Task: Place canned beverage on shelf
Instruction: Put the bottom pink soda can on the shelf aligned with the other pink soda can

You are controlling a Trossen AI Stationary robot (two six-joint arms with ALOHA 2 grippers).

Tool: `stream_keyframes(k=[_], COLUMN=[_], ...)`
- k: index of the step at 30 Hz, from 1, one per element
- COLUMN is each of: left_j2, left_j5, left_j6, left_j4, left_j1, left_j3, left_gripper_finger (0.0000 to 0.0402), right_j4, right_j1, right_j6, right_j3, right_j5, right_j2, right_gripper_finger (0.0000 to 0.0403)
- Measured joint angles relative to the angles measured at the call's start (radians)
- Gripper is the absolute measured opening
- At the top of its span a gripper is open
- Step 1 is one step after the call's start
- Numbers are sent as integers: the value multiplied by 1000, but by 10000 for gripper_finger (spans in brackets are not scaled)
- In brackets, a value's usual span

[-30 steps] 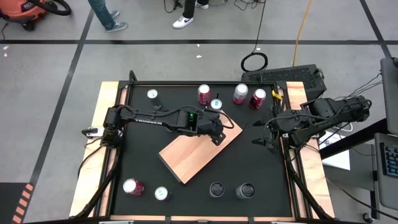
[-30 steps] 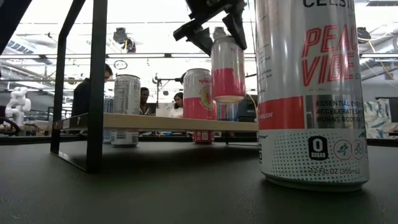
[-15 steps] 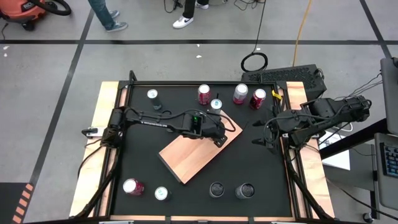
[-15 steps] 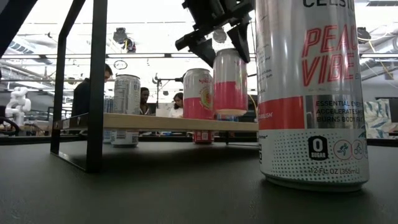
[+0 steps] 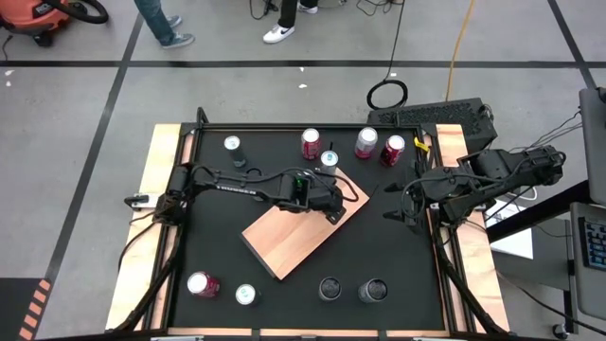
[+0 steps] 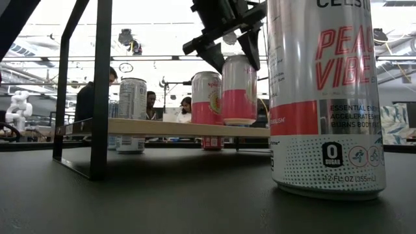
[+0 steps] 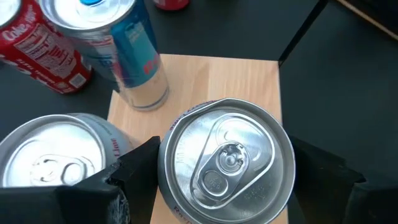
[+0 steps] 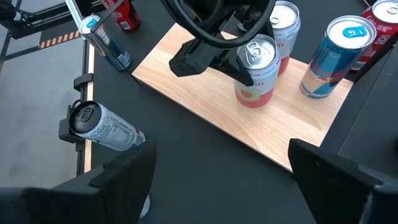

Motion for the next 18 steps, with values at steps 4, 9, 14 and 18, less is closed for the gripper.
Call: stream_keyframes(k=[4, 9, 14, 18], left_j2=[0, 0, 4, 14], left_j5=[-7, -9, -9, -3], left_j6=[4, 8, 8, 8], left_j4=[-11, -10, -8, -10], left_j1=[2, 2, 2, 2], left_j3=[0, 0, 0, 0], left_gripper_finger=[289, 289, 289, 289], right_j4=[0, 0, 0, 0], right_j1=[0, 0, 0, 0], right_j6=[0, 0, 3, 3], right_j3=[0, 0, 0, 0], right_j5=[1, 4, 27, 27], right_j2=[0, 0, 0, 1], right_gripper_finger=[343, 343, 343, 343])
